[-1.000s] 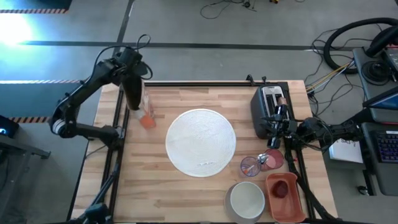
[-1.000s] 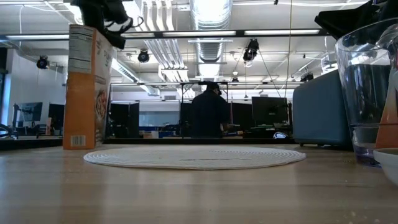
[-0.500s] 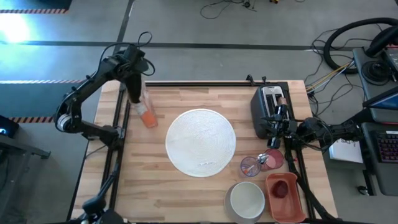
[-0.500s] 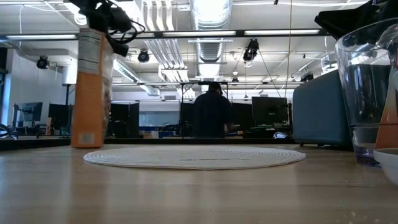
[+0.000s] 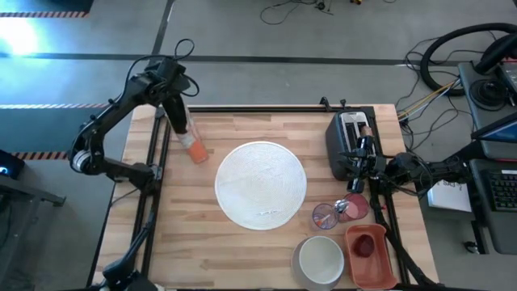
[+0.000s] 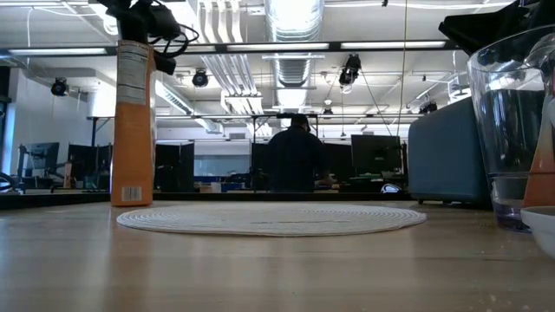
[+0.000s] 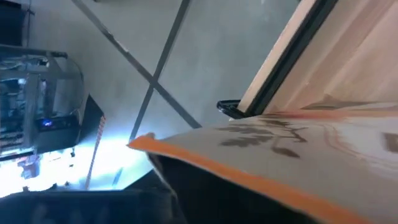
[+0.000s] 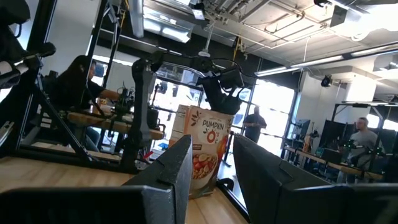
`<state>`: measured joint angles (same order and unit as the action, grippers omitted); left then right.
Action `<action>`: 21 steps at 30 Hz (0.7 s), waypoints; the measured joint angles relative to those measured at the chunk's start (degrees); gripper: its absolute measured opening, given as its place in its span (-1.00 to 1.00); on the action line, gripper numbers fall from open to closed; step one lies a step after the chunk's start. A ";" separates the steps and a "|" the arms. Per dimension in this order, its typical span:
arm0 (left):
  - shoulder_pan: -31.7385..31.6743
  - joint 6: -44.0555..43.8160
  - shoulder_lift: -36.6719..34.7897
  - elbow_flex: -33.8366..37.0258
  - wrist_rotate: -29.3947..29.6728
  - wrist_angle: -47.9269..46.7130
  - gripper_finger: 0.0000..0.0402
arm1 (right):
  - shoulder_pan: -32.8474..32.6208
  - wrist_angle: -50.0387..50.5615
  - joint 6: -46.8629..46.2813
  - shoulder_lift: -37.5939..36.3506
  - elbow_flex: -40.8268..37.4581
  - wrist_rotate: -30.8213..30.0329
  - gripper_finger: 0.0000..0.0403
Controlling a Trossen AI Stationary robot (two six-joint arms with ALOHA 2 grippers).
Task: Arrange a breakfast setting
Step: Move the cereal to the top left of the table
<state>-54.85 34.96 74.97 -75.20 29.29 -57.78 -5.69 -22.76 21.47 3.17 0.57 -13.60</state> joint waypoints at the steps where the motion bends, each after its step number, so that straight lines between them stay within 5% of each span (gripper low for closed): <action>1: 0.00 -0.07 -0.40 0.00 -0.35 -0.14 -0.34 | -0.01 0.02 0.00 0.01 0.00 0.01 -0.47; 9: 0.29 -0.69 -4.75 -0.07 -1.70 -0.28 -0.14 | 0.00 0.02 0.00 0.01 -0.01 0.01 -0.47; 21: 1.34 -2.10 -10.38 -0.09 -4.80 -0.18 -0.11 | 0.00 0.02 0.02 0.01 0.01 0.01 -0.47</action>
<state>-53.51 32.86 64.59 -75.29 24.49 -57.96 -5.69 -22.74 21.49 3.17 0.58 -13.59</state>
